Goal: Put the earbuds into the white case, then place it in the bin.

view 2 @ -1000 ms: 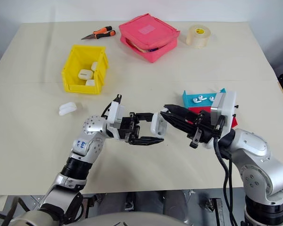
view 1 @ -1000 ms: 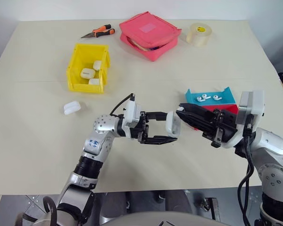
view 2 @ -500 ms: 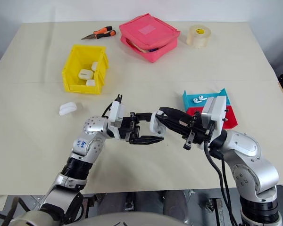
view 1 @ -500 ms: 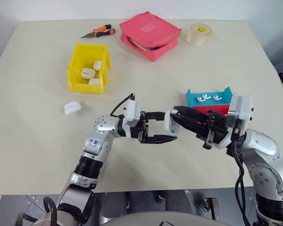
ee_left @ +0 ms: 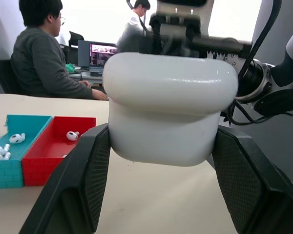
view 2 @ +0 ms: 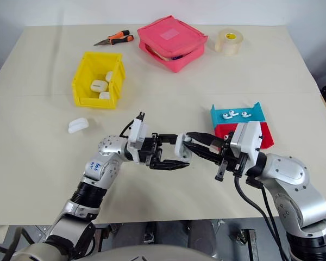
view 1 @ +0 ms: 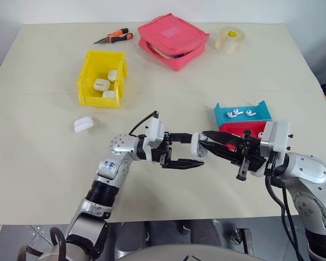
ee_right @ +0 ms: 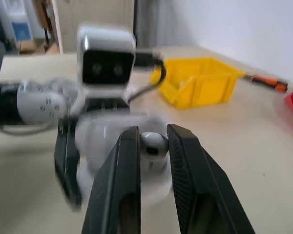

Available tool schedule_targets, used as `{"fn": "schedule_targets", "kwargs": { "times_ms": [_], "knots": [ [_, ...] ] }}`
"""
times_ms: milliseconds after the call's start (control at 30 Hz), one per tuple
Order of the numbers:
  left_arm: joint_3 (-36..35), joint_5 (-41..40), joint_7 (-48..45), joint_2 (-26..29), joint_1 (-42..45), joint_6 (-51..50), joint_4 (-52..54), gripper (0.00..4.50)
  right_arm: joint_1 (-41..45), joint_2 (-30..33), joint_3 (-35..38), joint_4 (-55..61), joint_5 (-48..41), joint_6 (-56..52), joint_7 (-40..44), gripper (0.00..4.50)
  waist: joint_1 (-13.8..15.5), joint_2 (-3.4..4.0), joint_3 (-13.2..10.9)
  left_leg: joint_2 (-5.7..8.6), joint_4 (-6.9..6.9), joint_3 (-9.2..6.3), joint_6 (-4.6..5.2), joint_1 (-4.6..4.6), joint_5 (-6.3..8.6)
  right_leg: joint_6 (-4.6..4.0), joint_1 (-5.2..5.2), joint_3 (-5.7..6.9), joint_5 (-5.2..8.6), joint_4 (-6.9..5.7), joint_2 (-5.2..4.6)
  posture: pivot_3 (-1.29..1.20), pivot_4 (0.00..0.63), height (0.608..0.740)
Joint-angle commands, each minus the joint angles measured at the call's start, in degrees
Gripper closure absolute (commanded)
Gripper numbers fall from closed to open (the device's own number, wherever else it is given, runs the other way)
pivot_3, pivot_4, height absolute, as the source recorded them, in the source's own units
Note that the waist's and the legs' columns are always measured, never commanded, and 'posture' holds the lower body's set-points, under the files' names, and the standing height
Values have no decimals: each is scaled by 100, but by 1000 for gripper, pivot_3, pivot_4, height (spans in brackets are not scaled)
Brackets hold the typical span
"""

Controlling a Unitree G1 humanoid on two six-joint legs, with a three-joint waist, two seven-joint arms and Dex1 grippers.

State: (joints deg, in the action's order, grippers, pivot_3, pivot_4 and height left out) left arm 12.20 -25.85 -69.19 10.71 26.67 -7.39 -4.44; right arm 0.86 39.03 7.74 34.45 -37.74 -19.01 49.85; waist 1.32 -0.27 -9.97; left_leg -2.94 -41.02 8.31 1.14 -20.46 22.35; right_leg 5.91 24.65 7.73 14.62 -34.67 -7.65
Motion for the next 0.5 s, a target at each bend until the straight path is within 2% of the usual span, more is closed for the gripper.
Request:
{"fn": "schedule_targets", "kwargs": {
  "times_ms": [33, 500],
  "knots": [
    [-249, -265, 0, -45, 103, 246, 456, 1723, -156, 248, 163, -141, 80, -124, 114, 4050, -1, 0, 0, 0, 0, -1, 0, 0, 0, 0, 0, 1, 0, 0, 0, 0, 150, 740],
    [-181, -103, -147, -197, 233, 661, 144, 1723, 648, 305, -216, -412, -74, -649, 86, 4050, 2, 0, 0, 1, -3, 1, 5, -4, 3, 5, 0, 1, -3, 6, -3, 0, 150, 740]
  ]
}}
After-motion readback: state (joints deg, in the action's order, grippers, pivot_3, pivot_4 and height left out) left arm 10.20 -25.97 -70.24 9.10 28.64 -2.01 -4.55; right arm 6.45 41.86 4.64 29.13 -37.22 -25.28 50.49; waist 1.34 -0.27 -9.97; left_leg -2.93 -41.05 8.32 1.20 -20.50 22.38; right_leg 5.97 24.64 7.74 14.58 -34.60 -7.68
